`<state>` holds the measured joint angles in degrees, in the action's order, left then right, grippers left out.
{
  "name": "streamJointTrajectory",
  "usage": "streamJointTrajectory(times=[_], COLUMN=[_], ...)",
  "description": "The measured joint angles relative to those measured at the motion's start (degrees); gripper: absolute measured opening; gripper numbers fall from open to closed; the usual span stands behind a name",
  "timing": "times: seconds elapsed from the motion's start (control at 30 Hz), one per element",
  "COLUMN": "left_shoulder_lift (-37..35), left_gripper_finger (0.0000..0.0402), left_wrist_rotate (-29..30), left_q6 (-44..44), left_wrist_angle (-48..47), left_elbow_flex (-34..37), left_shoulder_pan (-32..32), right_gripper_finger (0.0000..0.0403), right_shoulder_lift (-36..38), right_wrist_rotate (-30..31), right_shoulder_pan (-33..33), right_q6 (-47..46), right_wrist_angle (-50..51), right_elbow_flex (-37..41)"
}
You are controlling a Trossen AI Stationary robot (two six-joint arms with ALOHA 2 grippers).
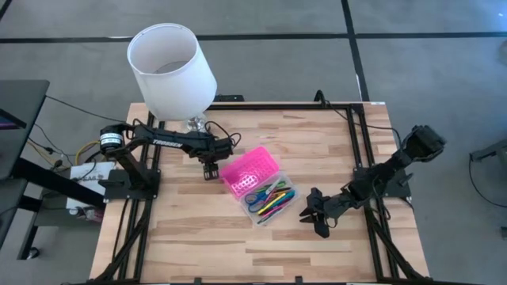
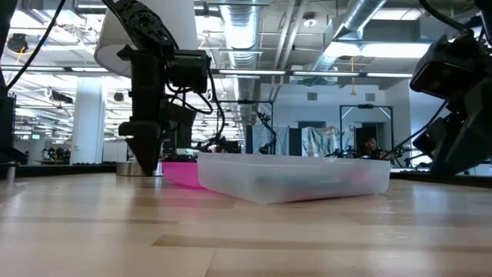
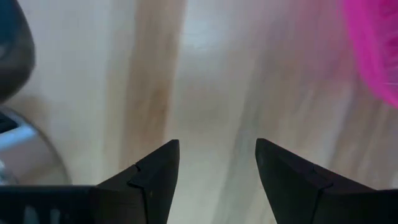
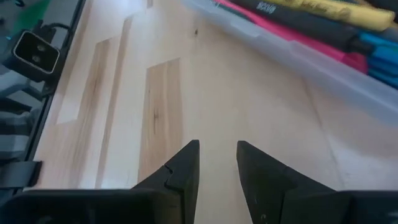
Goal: Pick & place school supplies into a supply box
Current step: Close the pink supply box
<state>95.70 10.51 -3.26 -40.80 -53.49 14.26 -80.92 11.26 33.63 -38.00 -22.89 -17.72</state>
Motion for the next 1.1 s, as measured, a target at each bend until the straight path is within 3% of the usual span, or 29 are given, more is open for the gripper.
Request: streamJointTrajectory(times=[0.33, 0.63, 1.1], left_shoulder_lift=[0.0, 0.0, 0.0], left_gripper_finger=[0.0208, 0.0208, 0.0208], left_wrist_rotate=[4.7, 13.2, 4.8], left_q6=[0.5, 4.0, 0.8], left_wrist_angle=[0.3, 0.7, 3.7], left_elbow_flex=[0.0, 0.0, 0.0], left_shoulder_pan=[0.2, 1.9, 1.9], right_gripper_finger=[0.01, 0.01, 0.01], right_shoulder_lift=[-4.1, -4.6, -4.6], right_wrist_rotate=[-0.9, -1.0, -1.0], right_shoulder_pan=[0.0, 0.0, 0.0], right_q6=[3.4, 5.5, 5.5], right_wrist_angle=[-0.3, -0.3, 0.1], right_elbow_flex=[-3.1, -4.1, -4.1])
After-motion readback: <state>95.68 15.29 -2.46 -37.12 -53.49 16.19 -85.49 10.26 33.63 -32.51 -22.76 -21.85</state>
